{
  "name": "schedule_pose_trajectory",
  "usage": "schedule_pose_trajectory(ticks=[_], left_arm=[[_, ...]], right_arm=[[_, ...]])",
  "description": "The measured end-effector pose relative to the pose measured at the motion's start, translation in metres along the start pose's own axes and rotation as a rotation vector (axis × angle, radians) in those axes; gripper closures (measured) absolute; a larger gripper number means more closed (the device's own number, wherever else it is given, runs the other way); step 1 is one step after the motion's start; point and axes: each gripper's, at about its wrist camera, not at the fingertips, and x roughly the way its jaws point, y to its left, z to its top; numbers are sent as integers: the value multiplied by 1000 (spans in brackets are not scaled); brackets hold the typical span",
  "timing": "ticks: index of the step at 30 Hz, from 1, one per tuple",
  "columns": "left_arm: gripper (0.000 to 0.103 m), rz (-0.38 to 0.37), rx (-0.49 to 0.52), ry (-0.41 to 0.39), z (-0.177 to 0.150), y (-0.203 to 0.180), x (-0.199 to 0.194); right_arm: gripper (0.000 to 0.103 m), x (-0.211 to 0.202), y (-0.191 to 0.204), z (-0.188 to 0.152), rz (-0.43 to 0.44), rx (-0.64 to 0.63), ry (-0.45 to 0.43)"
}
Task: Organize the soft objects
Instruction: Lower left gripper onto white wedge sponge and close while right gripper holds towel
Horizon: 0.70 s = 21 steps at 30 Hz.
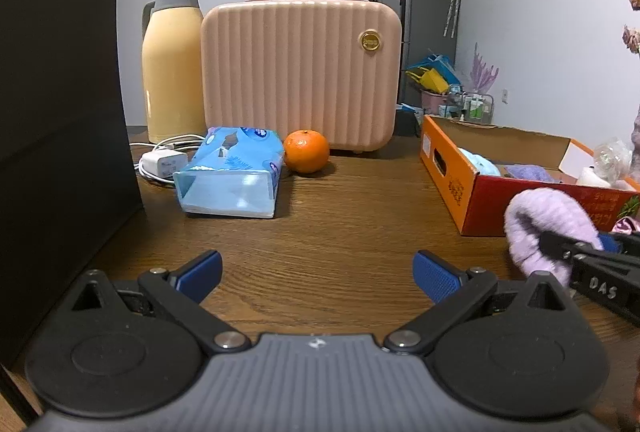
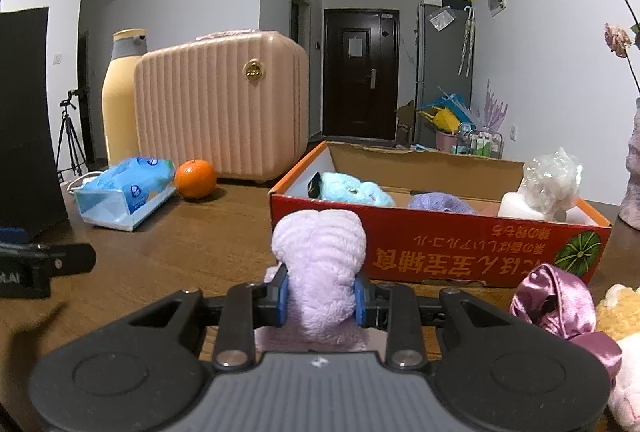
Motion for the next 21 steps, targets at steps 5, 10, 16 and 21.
schedule_pose_trajectory(ticks=[5, 10, 16, 21], left_arm=[[0, 23, 28, -16, -3, -6, 0], [0, 37, 40, -24, -5, -11, -2], [0, 41, 31, -20, -6, -17, -3], [0, 37, 40, -12, -9, -28, -4]], right_arm=[[74, -6, -5, 1, -5, 8, -25], [74, -11, -11, 2, -6, 22, -37], [74, -16, -19, 2, -4, 32, -45], [74, -22, -30, 1, -12, 37, -58]])
